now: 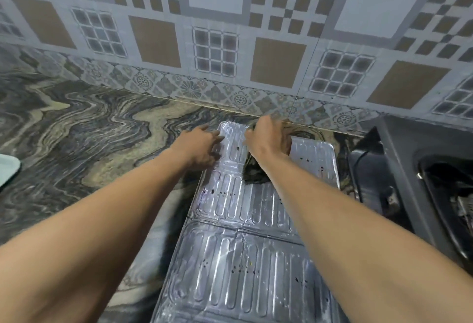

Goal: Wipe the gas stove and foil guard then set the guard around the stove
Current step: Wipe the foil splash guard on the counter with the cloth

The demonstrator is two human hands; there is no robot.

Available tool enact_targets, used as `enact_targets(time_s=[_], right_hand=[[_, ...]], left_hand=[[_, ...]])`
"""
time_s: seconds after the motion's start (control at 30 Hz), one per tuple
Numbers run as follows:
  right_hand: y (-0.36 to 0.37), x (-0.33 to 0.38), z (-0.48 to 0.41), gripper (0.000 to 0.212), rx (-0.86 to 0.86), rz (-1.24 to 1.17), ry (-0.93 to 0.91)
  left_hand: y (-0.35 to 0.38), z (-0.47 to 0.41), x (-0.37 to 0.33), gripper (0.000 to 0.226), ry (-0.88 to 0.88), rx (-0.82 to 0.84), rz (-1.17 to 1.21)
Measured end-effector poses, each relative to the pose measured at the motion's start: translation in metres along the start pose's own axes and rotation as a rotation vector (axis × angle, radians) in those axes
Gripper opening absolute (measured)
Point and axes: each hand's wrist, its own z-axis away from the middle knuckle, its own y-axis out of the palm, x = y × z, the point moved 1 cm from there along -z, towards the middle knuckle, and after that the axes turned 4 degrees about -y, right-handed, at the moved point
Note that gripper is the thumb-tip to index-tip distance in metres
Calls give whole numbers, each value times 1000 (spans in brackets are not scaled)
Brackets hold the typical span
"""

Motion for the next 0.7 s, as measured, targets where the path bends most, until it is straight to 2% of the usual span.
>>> enact_targets(time_s=[0.2, 0.37, 0.43, 0.57, 0.7], right_hand=[[29, -1, 10, 28, 48, 42, -111], [48, -20, 36, 24, 15, 85, -216], [54, -21, 37, 31, 37, 66, -235], [59, -14, 34, 53, 202, 68, -258], [71, -12, 35, 54, 382, 145, -272]], left_hand=[[13, -8, 10, 70, 45, 86, -99], [19, -12, 15, 75, 62, 84, -116], [18, -14, 17, 76, 67, 80, -115], [18, -16, 19, 77, 74, 75, -107], [18, -14, 18, 76, 79, 77, -94]])
